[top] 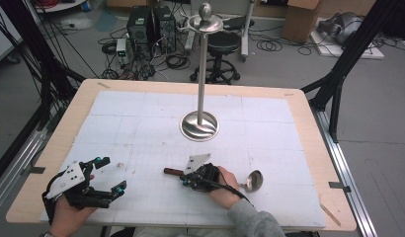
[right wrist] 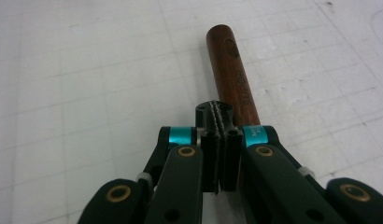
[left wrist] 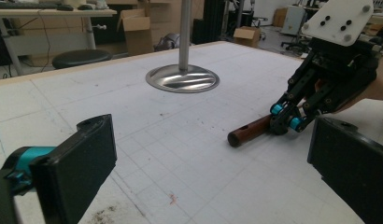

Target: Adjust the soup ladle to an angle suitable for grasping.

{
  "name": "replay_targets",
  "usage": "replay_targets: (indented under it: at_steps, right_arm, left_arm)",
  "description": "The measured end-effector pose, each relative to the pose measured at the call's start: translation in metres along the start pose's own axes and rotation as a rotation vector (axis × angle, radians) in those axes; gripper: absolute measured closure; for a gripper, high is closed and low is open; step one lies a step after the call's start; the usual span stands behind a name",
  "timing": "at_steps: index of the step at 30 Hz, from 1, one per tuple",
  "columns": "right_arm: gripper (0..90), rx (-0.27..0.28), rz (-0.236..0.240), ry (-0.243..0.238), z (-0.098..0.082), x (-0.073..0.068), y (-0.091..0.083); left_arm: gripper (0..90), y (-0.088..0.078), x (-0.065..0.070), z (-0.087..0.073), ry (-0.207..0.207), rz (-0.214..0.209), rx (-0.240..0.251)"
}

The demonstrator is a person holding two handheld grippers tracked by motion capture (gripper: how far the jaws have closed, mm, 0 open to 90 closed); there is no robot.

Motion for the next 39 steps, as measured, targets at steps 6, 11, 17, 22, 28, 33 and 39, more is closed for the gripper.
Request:
replay_targets:
  at_steps: [6, 11, 17, 22, 28, 33, 39]
  right_arm:
    - [89.6, -0.005, -0.047, 0.032, -0.004, 0.015, -0.004]
    - [89.5, -0.011, -0.076, 0.059, -0.006, 0.023, -0.007]
    - [89.5, -0.024, -0.117, 0.089, -0.01, 0.033, -0.012]
    - [89.5, -0.02, -0.14, 0.126, -0.012, 0.04, -0.014]
    - [89.5, -0.017, -0.148, 0.131, -0.012, 0.042, -0.014]
    - [89.4, 0.0, -0.108, 0.17, -0.01, 0.041, -0.018]
    - [81.6, 0.094, -0.056, 0.161, 0.012, 0.044, -0.048]
  left_arm:
    - [1.7, 0.0, 0.0, 0.0, -0.001, 0.001, 0.0]
    - [1.8, -0.001, 0.0, 0.0, 0.004, 0.001, 0.0]
    - [1.7, -0.001, 0.0, 0.0, 0.004, 0.001, 0.0]
    - [1.7, 0.0, 0.0, 0.0, 0.0, 0.001, 0.001]
    - [1.8, 0.0, 0.0, 0.0, 0.001, 0.0, 0.0]
    - [1.8, 0.0, 0.0, 0.001, 0.003, 0.0, 0.003]
    - [1.8, 0.0, 0.0, 0.0, 0.003, -0.003, 0.002]
Point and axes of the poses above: each handheld gripper's, and its own axes: y roughly forward along the jaws, z roughly out of its top, x roughly to its right, the point moved 7 cm from there along y, roughly forward along the jaws, and after that the axes turned 11 degrees about x, right-handed, at the moved point
